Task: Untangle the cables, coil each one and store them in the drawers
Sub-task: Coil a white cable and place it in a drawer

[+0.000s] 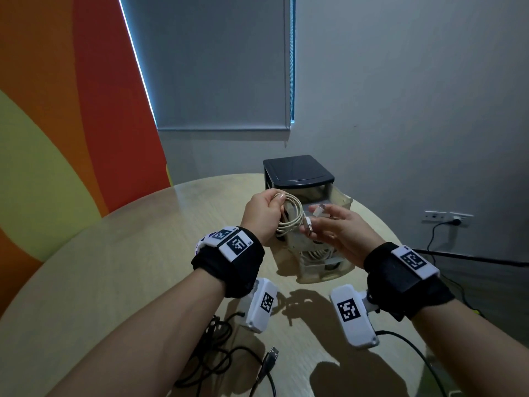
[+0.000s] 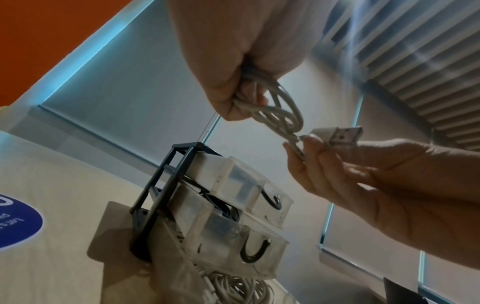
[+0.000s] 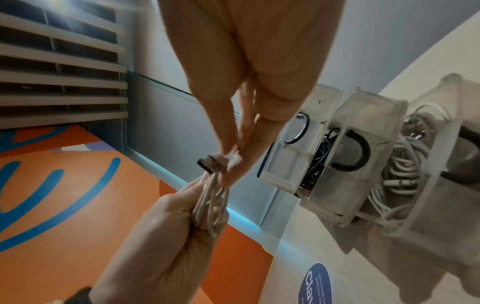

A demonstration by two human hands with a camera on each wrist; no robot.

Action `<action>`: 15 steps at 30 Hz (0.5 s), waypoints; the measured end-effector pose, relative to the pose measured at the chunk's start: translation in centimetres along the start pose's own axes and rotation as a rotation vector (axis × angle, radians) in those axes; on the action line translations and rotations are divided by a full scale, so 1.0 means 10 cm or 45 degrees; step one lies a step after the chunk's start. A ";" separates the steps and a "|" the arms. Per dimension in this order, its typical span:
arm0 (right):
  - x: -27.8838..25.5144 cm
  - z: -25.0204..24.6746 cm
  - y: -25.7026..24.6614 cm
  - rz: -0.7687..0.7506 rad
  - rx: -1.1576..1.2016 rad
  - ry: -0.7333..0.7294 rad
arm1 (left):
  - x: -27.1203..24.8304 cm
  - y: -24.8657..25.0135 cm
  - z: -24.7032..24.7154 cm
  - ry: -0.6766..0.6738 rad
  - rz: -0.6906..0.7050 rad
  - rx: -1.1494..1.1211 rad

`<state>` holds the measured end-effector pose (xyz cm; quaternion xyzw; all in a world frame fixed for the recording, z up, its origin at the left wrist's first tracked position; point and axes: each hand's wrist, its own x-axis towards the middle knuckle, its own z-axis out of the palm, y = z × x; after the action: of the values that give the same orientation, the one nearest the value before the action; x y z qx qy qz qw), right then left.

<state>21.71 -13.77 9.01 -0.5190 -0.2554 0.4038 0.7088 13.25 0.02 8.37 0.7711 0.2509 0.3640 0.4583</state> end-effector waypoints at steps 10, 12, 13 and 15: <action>0.01 -0.02 -0.06 0.185 0.011 -0.181 | -0.06 0.07 -0.03 0.016 0.220 0.203; 0.01 -0.01 -0.05 0.191 0.119 -0.180 | -0.06 0.09 -0.02 0.028 0.288 0.245; 0.01 -0.01 -0.05 0.193 0.162 -0.169 | -0.06 0.09 -0.02 0.036 0.313 0.261; 0.00 0.02 -0.03 0.194 0.233 -0.128 | -0.06 0.09 0.00 0.065 0.344 0.270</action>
<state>21.64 -13.69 9.38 -0.4492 -0.2126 0.5038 0.7066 12.94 -0.78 8.99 0.8322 0.1936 0.4132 0.3149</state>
